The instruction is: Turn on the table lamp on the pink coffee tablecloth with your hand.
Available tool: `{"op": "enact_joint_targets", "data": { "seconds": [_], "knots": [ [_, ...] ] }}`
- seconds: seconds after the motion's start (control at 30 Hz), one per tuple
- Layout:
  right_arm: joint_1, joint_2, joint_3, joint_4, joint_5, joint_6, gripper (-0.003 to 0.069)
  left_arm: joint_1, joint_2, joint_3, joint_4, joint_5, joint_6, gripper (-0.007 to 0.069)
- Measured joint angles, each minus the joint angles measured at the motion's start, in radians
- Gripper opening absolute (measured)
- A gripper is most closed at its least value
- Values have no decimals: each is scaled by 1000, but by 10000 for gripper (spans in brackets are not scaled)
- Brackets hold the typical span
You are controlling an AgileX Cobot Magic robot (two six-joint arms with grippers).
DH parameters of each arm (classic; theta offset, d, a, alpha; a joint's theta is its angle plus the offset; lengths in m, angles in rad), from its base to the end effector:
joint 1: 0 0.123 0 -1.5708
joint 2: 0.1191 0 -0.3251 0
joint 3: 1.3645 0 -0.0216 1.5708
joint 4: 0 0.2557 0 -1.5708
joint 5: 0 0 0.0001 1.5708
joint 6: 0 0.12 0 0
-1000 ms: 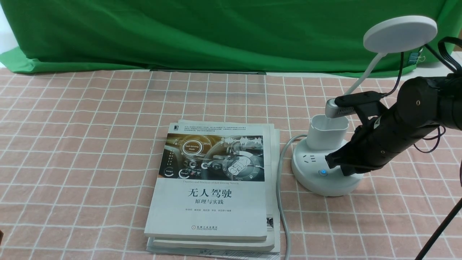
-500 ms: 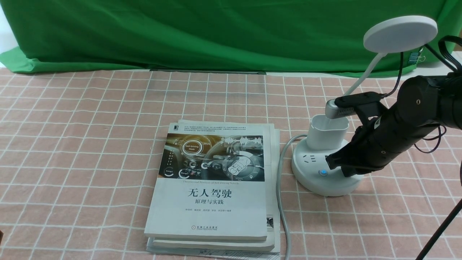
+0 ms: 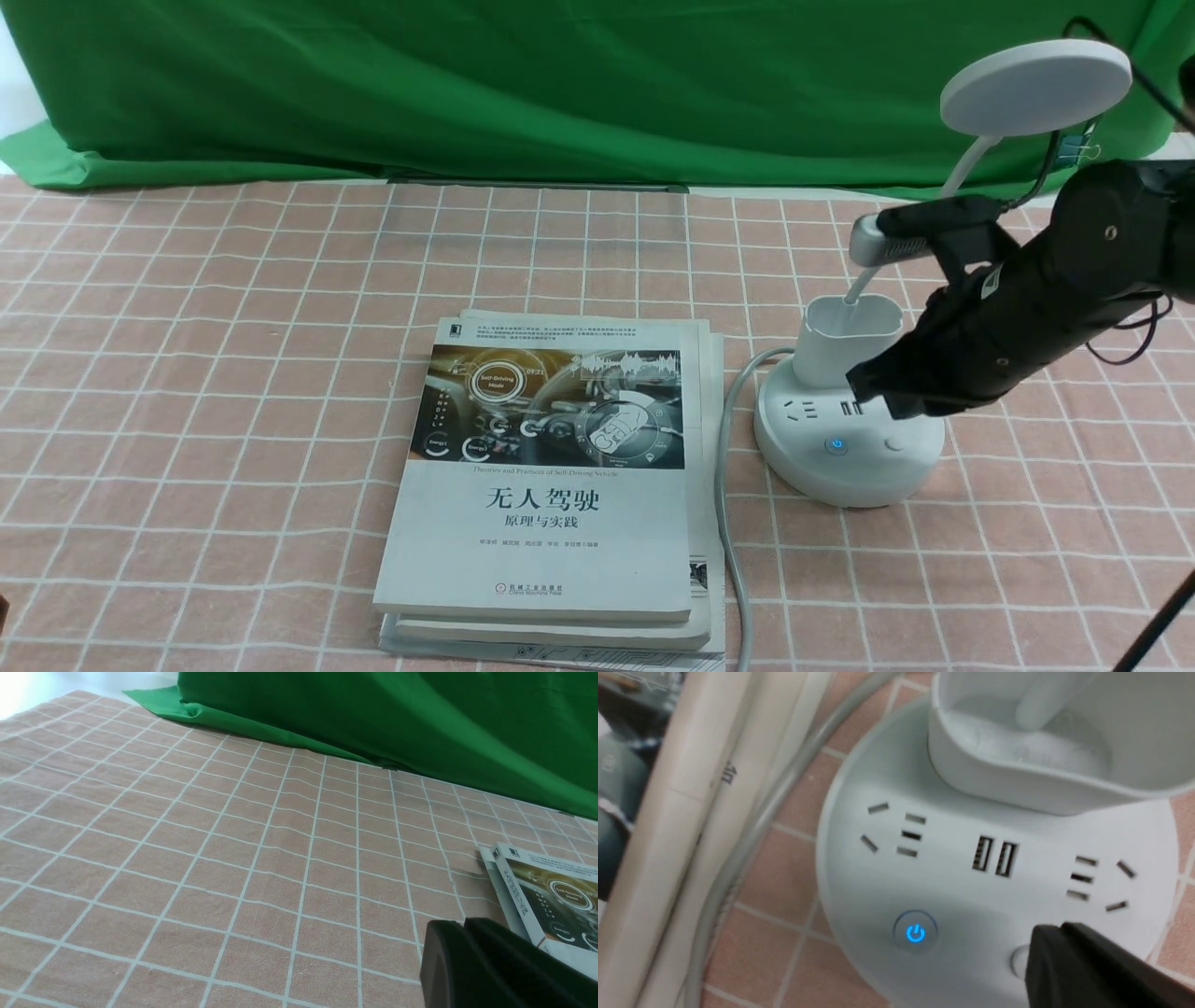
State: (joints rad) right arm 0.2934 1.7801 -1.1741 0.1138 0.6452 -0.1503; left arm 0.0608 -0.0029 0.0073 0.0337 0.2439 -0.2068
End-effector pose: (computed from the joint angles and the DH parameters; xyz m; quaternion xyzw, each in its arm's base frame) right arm 0.3664 0.1193 0.2129 -0.1785 0.9621 0.0570 0.1981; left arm 0.0484 0.0039 0.1840 -0.0919 0.7561 -0.0336 0.6471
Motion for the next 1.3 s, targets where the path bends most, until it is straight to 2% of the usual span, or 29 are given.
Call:
{"op": "enact_joint_targets", "data": {
  "seconds": [0.53,0.73,0.93,1.13,1.3],
  "knots": [
    [0,55,-9,0,30,-1,33,0,0,0,0,0,-2,19],
    [0,-62,-3,0,59,-10,33,0,0,0,0,0,0,19],
    [0,-179,29,-1,164,-20,33,0,0,0,0,0,0,19],
    [0,-342,173,-4,167,-14,33,0,0,0,3,0,0,19],
    [0,-516,299,-5,170,37,33,0,0,0,3,0,0,19]
  ]
}}
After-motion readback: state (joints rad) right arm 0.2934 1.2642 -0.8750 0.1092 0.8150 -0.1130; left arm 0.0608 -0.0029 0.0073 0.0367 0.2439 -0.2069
